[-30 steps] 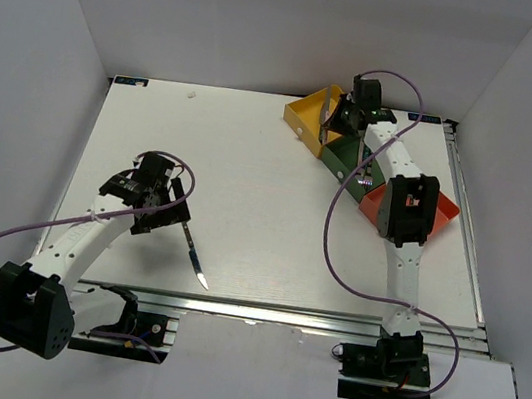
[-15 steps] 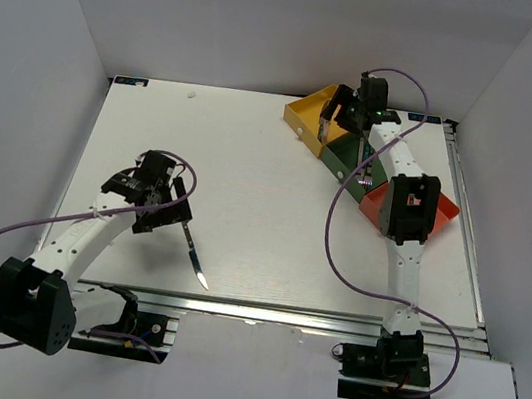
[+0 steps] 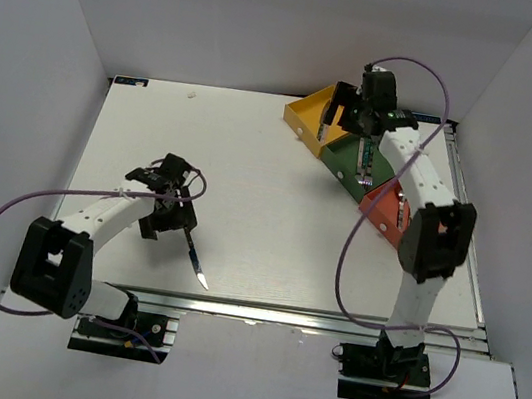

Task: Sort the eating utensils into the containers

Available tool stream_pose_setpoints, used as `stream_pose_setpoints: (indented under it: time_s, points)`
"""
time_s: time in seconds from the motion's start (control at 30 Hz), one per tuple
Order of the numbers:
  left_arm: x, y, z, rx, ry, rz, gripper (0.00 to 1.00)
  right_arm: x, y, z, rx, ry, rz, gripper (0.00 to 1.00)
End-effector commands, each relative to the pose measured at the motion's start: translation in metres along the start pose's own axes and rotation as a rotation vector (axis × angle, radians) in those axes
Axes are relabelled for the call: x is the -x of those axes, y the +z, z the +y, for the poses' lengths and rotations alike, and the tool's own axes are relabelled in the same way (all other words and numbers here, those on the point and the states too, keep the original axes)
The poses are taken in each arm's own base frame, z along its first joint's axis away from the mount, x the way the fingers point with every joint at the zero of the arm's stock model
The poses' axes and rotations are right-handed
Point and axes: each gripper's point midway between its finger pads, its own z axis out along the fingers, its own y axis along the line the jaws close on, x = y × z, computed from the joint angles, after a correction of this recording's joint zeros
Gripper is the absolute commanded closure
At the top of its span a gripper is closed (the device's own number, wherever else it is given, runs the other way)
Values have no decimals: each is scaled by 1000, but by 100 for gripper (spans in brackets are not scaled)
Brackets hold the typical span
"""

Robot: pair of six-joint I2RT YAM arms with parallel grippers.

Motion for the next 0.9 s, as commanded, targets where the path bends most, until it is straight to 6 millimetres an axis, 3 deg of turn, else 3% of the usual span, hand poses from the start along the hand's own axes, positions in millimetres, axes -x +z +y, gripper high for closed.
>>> stream_pose_setpoints:
  time_s: [0.0, 0.07, 0.1, 0.17, 0.27, 0.43, 0.57, 0.63, 0.73, 0.77, 0.8, 0.87]
  points:
    - [12, 0, -14, -4, -27, -56, 12, -44, -51, 17, -21, -104, 48, 11]
    - [14, 6, -23, -22, -24, -66, 15, -61, -74, 31, 42, -108, 40, 11]
    - [17, 7, -28, -32, -22, -73, 16, -89, -71, 24, 36, -107, 80, 11]
    - [21, 15, -36, -33, -17, -76, 16, -105, -82, 33, 70, -109, 97, 11]
    - [29, 20, -45, -15, -7, -87, 23, -129, -89, 28, 42, -126, 164, 11]
    - [24, 40, -36, 88, -23, -55, 53, -139, -102, 40, 99, -41, 206, 11]
    - [9, 49, -32, 115, -17, -23, 63, -146, -117, 56, 223, 5, 217, 11]
    - [1, 53, -29, 122, -14, -10, 63, -150, -123, 66, 283, 44, 221, 11]
    - [-11, 59, -27, 120, -9, 12, 77, -156, -131, 77, 356, 75, 239, 11]
    - [-13, 60, -28, 110, -4, 10, 92, -158, -133, 81, 383, 76, 243, 11]
    - [-14, 59, -32, 95, -2, 14, 100, -159, -133, 88, 430, 75, 234, 11]
    - [-11, 51, -45, 40, 13, 2, 100, -165, -149, 113, 606, 67, 257, 17]
